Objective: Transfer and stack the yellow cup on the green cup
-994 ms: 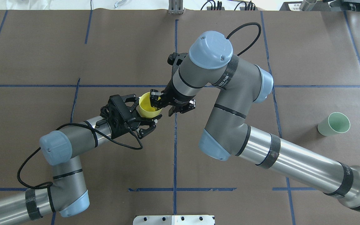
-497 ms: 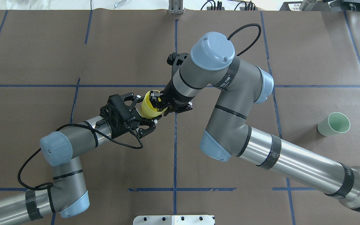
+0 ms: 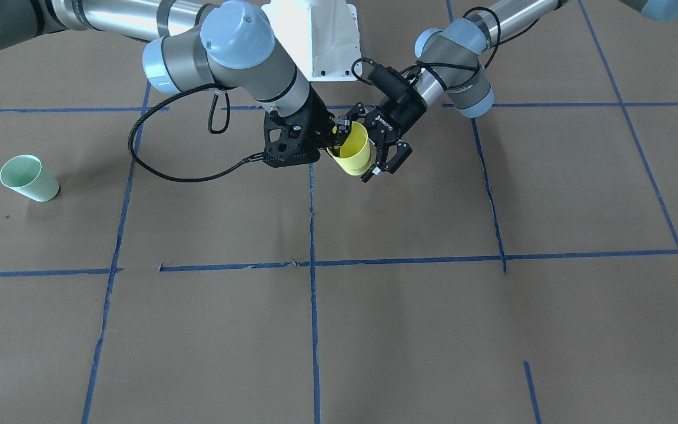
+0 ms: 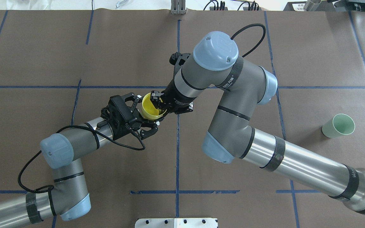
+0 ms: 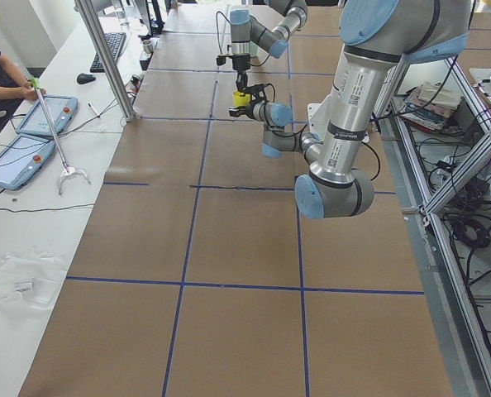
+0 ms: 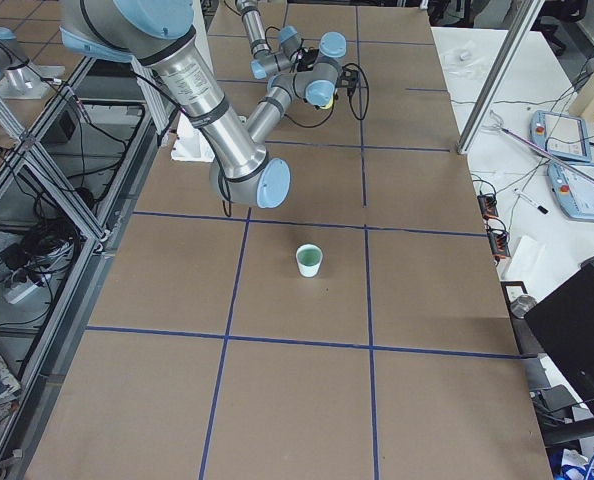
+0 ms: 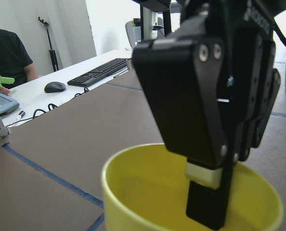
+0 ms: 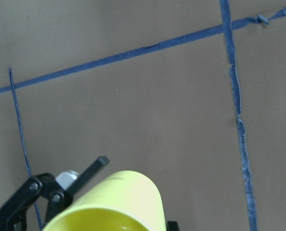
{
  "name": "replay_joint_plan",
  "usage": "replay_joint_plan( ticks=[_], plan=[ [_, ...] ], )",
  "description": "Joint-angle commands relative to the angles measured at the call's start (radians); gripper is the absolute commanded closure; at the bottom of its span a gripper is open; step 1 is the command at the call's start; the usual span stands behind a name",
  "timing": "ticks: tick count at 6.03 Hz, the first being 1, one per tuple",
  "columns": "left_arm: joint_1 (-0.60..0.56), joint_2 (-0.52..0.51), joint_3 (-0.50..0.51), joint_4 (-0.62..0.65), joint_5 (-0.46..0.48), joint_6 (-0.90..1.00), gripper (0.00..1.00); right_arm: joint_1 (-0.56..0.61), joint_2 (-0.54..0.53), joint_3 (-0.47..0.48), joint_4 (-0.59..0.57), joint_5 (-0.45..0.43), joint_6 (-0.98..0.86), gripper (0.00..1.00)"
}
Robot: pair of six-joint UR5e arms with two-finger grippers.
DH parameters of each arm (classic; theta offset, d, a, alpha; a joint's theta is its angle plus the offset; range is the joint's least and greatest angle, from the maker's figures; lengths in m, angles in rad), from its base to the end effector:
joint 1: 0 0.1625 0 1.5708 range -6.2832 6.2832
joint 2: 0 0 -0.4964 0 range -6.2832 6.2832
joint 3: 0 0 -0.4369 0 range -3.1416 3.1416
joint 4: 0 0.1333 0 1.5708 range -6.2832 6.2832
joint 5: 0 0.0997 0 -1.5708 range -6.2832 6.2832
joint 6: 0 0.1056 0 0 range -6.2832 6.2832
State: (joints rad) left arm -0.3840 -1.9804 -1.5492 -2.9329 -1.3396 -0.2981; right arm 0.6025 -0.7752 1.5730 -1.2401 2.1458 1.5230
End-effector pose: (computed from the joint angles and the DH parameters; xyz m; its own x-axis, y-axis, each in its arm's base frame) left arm 0.5765 -0.4028 0.3361 0.4998 0.8016 -0.3281 0.3266 0.1764 0.9286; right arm -0.6017 -0.5059 0.1450 0.3556 0.1959 0.9139 -0.0537 0.9804 -0.1893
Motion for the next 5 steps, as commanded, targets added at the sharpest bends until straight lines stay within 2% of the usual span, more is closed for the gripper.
replay_joint_plan(
  ticks=[1,2,4,5],
  plan=[
    [0.000,0.000,0.000,0.000,0.000,0.000,0.08,0.054,-0.006,-0.001,-0.002,-0.062,0.087,1.00],
    [0.000,0.000,0.000,0.000,0.000,0.000,0.08,0.118,-0.021,0.005,-0.002,-0.067,0.139,1.00],
    [0.004,-0.001,0.001,0.000,0.000,0.002,0.08,0.242,-0.236,0.138,-0.004,-0.072,0.174,1.00],
    [0.004,-0.002,0.001,0.001,0.000,0.002,0.08,0.293,-0.301,0.157,-0.004,-0.072,0.172,1.00]
  ],
)
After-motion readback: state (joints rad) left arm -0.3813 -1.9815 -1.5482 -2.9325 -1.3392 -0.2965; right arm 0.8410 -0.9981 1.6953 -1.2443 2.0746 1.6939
